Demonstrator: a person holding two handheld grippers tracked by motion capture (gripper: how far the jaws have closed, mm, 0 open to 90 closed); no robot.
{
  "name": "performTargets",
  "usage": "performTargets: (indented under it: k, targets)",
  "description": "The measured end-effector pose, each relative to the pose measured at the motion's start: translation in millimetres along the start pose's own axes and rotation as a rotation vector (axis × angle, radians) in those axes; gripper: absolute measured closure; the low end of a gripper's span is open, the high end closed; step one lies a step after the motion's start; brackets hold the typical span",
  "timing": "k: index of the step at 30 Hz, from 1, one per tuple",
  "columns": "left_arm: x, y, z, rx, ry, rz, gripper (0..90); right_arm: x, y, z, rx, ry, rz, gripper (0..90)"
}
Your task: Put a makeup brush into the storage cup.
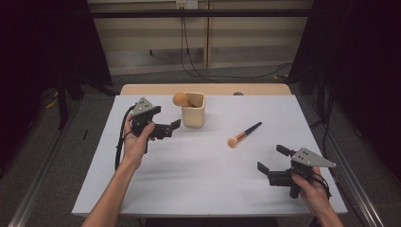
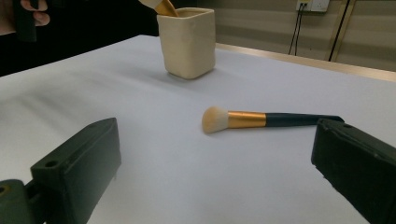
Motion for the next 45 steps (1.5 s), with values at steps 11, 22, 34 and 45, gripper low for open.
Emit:
performTargets:
  k: [11, 22, 34, 45]
  targets:
    - [-25.4, 2.1, -14.0, -0.029, -0.033, 0.003, 2.5, -0.6, -1.2, 0.1, 0.001, 0.001, -0.012, 1.1]
    - [-53.1, -5.6, -33.1, -0.006, -0.049, 0.034, 2.0, -1.7, -1.5, 0.7, 0.006, -0.003, -0.021, 1.0]
    - [-82.0, -17.3, -56.3, -0.008, -0.085, 0.045, 1.9, -6.6, -1.9, -1.5, 0.002, -0.003, -0.028, 0.9]
    - [-106.8, -16.9, -87.7, 0.003, -0.062, 0.084, 2.0, -8.1, -2.6, -1.1, 0.005, -0.006, -0.038, 0.9]
Point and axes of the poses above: each handheld gripper's, and its own axes: x roughly forward along the jaws, z roughly out of its top, y roughly to its left, the point moved 3 cm from there along x, roughly forward along the jaws, and after that the axes turned 3 degrees about z, right-handed, at the moved point
